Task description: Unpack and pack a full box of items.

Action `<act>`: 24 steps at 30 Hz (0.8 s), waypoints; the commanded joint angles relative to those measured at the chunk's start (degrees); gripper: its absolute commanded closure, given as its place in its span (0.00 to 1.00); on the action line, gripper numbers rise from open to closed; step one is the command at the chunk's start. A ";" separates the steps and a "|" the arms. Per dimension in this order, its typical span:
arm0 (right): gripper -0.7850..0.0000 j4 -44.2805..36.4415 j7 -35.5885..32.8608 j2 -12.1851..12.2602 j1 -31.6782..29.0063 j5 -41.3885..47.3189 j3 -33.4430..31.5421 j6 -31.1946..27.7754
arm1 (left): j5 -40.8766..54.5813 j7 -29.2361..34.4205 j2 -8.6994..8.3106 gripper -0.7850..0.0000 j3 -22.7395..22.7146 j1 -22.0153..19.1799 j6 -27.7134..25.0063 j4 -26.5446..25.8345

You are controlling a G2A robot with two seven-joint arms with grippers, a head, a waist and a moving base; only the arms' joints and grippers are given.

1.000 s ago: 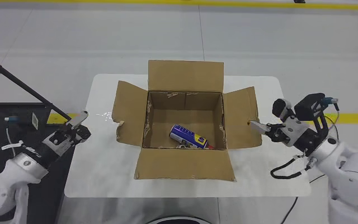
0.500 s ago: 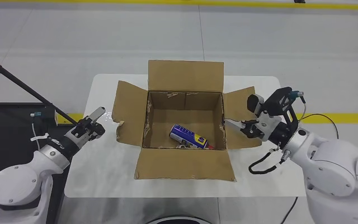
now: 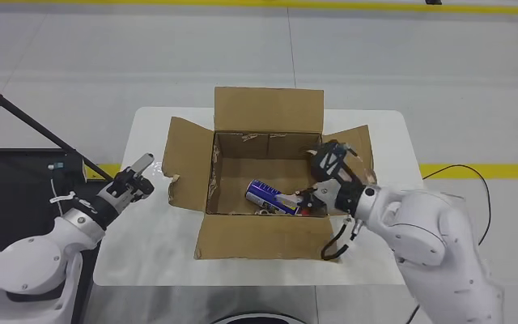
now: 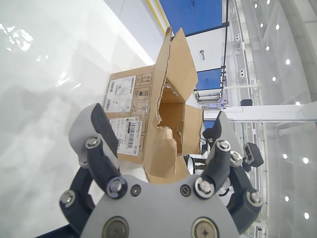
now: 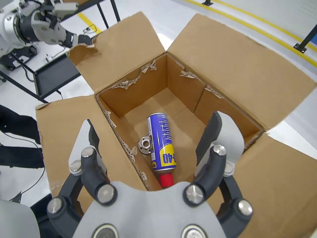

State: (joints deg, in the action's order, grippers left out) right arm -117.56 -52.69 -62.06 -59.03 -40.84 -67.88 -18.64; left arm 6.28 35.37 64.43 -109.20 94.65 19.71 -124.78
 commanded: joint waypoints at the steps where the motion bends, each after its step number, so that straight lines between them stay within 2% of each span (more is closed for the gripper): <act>1: 0.00 2.14 -0.93 -0.48 2.14 -1.86 4.35 0.65 | 0.12 -0.15 -0.04 0.00 0.04 0.02 0.00 0.06; 5: 0.00 7.67 -3.26 -1.70 6.53 -7.52 12.04 2.73 | 0.88 -0.37 -0.09 0.00 -0.40 0.34 -0.24 0.18; 12: 0.00 17.98 -4.27 -4.51 13.81 -9.33 21.71 5.00 | 1.89 -0.78 -0.16 0.00 -1.24 1.26 -0.85 0.14; 20: 0.00 25.92 -3.52 -7.34 19.46 -10.80 27.27 7.74 | 3.22 -1.36 -0.20 0.00 -2.68 2.65 -1.52 0.01; 24: 0.00 27.88 -5.98 -8.25 21.38 -11.35 28.87 7.66 | 3.58 -1.35 -0.25 0.00 -3.13 3.05 -1.80 0.12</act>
State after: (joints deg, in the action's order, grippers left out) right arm -90.03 -57.94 -70.12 -37.99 -52.62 -39.31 -10.76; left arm 9.81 34.04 64.19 -112.27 97.63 17.98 -124.68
